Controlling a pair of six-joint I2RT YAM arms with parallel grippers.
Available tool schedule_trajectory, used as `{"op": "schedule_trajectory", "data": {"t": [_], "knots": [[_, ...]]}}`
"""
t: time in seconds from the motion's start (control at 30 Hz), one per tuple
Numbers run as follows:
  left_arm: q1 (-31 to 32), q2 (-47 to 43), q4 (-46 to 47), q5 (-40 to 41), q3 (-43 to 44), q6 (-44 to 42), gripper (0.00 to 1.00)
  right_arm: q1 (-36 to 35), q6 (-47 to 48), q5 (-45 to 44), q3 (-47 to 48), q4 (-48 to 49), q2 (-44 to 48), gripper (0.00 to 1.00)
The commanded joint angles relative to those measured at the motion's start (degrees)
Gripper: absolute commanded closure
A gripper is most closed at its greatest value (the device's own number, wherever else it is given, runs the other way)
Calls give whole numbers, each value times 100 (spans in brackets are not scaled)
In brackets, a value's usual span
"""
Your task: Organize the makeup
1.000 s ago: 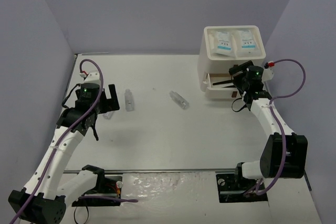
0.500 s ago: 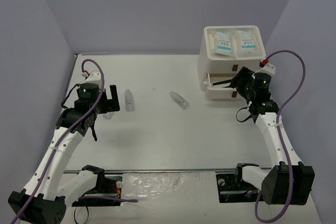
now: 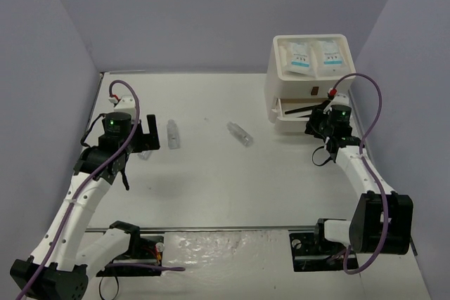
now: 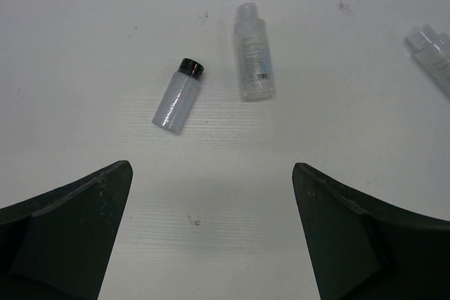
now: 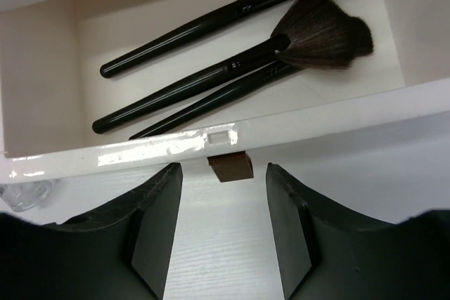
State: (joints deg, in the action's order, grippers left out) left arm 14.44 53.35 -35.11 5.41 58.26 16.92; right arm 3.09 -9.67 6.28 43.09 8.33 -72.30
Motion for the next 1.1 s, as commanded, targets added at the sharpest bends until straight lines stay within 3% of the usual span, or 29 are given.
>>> {"op": "schedule_trajectory", "data": {"t": [0.0,0.3,0.63,0.77,1.07], "knots": [[-46,-31,332,41,92,-58,3,136,202,-13,-24,801,-121,57],[-46,-35,343,48,54,-40,3,174,278,145,-25,1015,-343,67],[-46,-26,341,48,37,-40,3,183,442,194,173,1127,-349,95],[-46,-17,338,59,37,-31,3,183,475,226,344,1135,-456,100],[-46,9,329,66,37,-31,3,183,475,347,481,1460,-627,100]]}}
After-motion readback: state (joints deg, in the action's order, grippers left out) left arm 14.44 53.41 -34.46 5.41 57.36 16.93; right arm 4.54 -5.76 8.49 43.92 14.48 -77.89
